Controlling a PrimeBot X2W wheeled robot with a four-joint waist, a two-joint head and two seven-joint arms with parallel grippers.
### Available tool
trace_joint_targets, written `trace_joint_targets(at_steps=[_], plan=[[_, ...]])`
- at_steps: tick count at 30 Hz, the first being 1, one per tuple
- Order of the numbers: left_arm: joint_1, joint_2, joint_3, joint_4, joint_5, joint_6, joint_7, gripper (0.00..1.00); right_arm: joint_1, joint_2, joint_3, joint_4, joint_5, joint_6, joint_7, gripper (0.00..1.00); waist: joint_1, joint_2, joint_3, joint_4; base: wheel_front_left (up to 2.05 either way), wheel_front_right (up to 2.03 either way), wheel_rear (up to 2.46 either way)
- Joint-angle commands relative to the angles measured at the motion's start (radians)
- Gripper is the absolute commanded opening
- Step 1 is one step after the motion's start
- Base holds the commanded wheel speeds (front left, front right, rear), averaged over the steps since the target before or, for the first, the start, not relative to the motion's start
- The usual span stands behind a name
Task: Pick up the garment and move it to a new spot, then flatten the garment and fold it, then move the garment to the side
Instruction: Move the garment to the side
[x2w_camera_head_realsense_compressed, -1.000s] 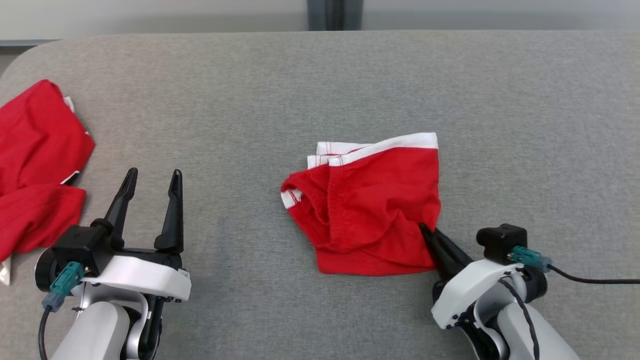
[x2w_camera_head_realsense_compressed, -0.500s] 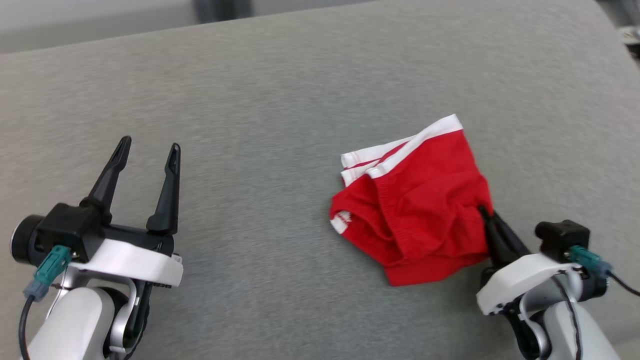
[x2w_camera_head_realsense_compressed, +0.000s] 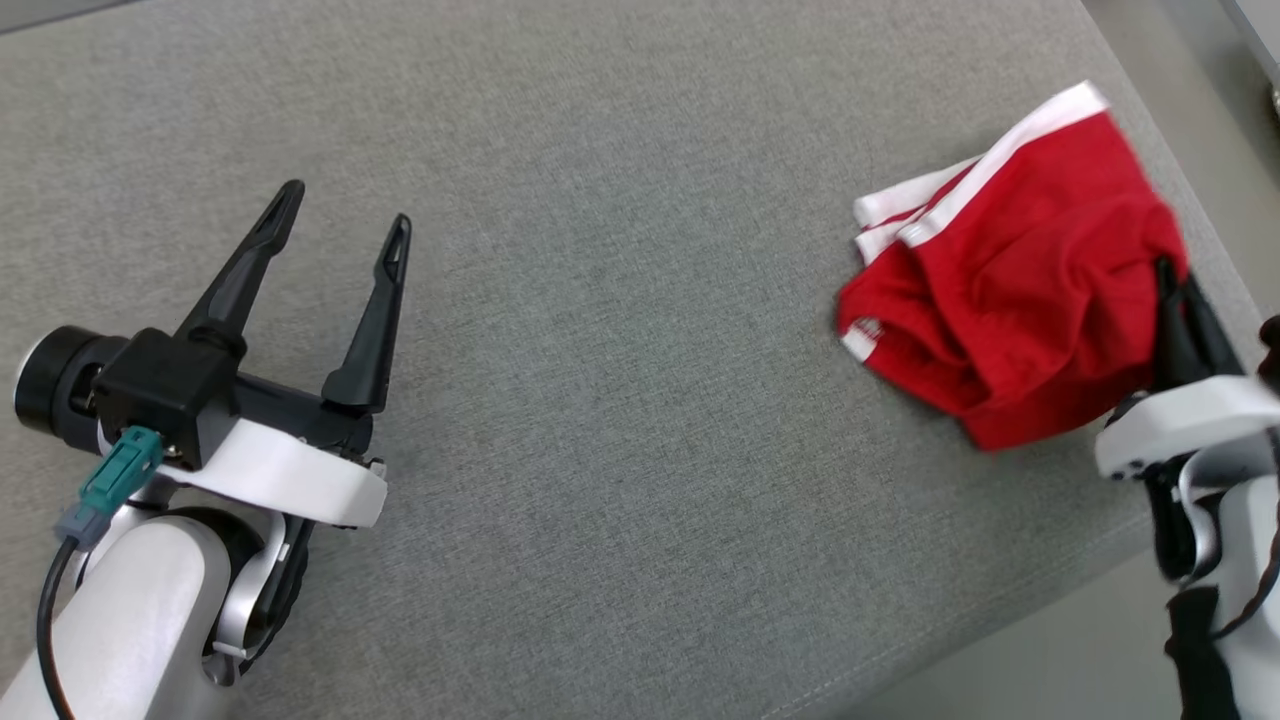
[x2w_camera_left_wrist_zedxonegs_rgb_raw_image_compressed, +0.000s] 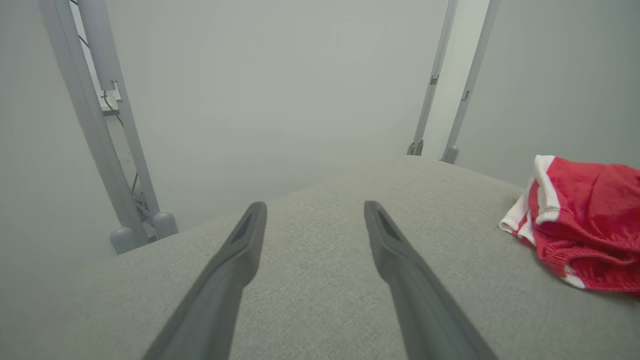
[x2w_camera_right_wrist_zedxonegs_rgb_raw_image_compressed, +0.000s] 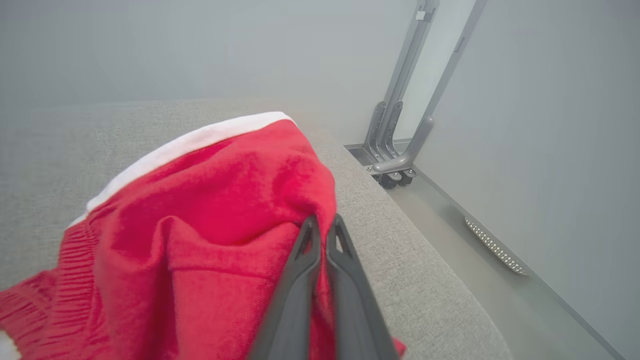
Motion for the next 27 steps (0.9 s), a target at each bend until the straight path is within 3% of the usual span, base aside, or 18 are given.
trace_joint_targets(at_steps=[1, 6, 7, 8, 9, 17, 27], plan=[[-0.015, 0.005, 0.001, -0.005, 0.006, -0.002, 0.002, 1.0, -0.019, -0.006, -0.009, 0.011, -0.008, -0.001, -0.011, 0.0, 0.0, 0.0, 0.015, -0.008, 0.0, 0.0, 0.0], [-0.027, 0.009, -0.004, -0.014, 0.01, -0.001, 0.009, 1.0, -0.089, -0.018, -0.044, 0.086, -0.062, -0.001, -0.043, 0.0, 0.0, 0.0, 0.035, -0.002, 0.0, 0.0, 0.0], [-0.027, 0.01, -0.003, -0.013, 0.01, -0.001, 0.008, 1.0, -0.096, -0.02, -0.051, 0.101, -0.074, -0.001, -0.046, 0.27, 0.0, 0.0, 0.037, 0.0, 0.0, 0.0, 0.0], [-0.027, 0.012, -0.002, -0.012, 0.007, -0.001, 0.008, 1.0, -0.107, -0.018, -0.06, 0.113, -0.079, -0.001, -0.052, 0.93, 0.0, 0.0, 0.04, 0.002, 0.0, 0.0, 0.0], [-0.027, 0.013, -0.001, -0.01, 0.005, -0.001, 0.007, 1.0, -0.115, -0.017, -0.071, 0.123, -0.086, -0.001, -0.057, 1.0, 0.0, 0.0, 0.041, 0.004, 0.0, 0.0, 0.0], [-0.012, 0.007, 0.004, 0.008, -0.01, 0.005, -0.015, 1.0, -0.1, 0.004, -0.145, 0.099, -0.098, -0.001, -0.083, 1.0, 0.0, 0.0, 0.024, 0.025, 0.0, 0.0, 0.0], [0.021, -0.026, 0.016, 0.054, -0.039, 0.022, -0.073, 1.0, 0.031, 0.024, -0.022, -0.262, 0.041, -0.001, -0.082, 1.0, 0.0, 0.0, -0.057, 0.116, 0.0, 0.0, 0.0]])
